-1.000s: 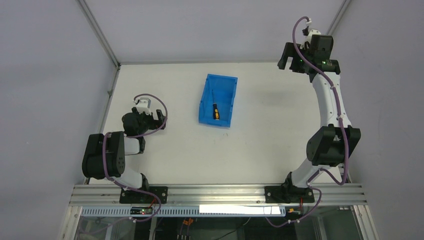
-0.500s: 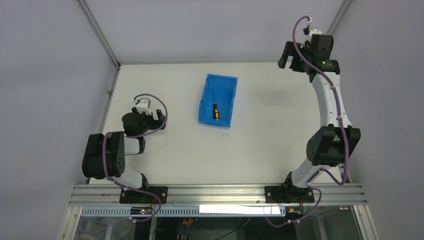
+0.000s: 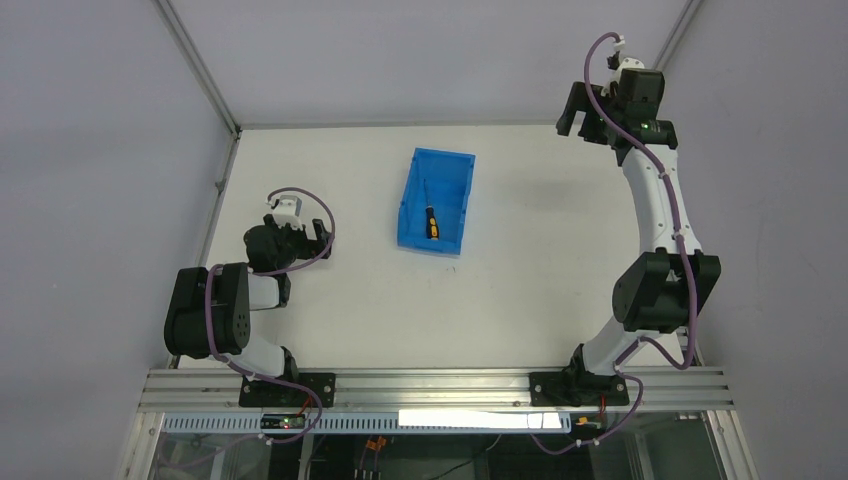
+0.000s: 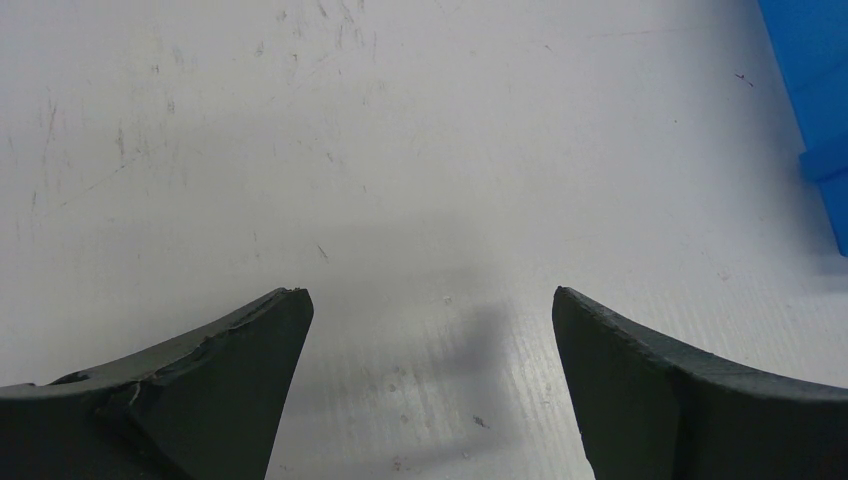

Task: Put the screwdriver in the bin
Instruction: Reset both arms

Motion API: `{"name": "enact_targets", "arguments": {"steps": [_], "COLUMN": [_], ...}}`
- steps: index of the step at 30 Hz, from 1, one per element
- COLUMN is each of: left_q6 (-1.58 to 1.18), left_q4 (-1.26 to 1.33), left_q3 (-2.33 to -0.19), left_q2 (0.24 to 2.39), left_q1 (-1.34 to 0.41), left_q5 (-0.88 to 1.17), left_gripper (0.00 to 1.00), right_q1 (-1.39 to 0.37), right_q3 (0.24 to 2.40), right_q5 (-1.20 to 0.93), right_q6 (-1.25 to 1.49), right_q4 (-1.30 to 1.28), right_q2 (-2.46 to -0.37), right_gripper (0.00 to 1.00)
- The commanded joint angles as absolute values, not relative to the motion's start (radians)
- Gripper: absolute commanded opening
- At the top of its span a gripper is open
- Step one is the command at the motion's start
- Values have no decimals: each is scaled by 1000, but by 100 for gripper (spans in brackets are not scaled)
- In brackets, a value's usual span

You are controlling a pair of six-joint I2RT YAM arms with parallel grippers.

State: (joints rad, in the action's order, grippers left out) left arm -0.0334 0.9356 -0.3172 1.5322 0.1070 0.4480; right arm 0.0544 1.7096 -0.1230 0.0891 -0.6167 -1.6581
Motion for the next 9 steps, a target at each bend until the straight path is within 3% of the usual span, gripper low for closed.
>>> {"name": "enact_targets", "arguments": {"steps": [1,9], "left_q6": [-23,-23], "left_q4": [982,982], "left_q3": [-316,-315], "left_q2": [1528,1528], "left_q1": [118,118], "left_q5": [463,463], "left_gripper": [99,99], "right_q1": [48,29], "right_q3": [1714,1698], "right_q5": [-106,-60], "right_q6": [97,104], "right_q4": [-576,-557], "right_q2": [-1625,-1620], "right_gripper": [99,99]}}
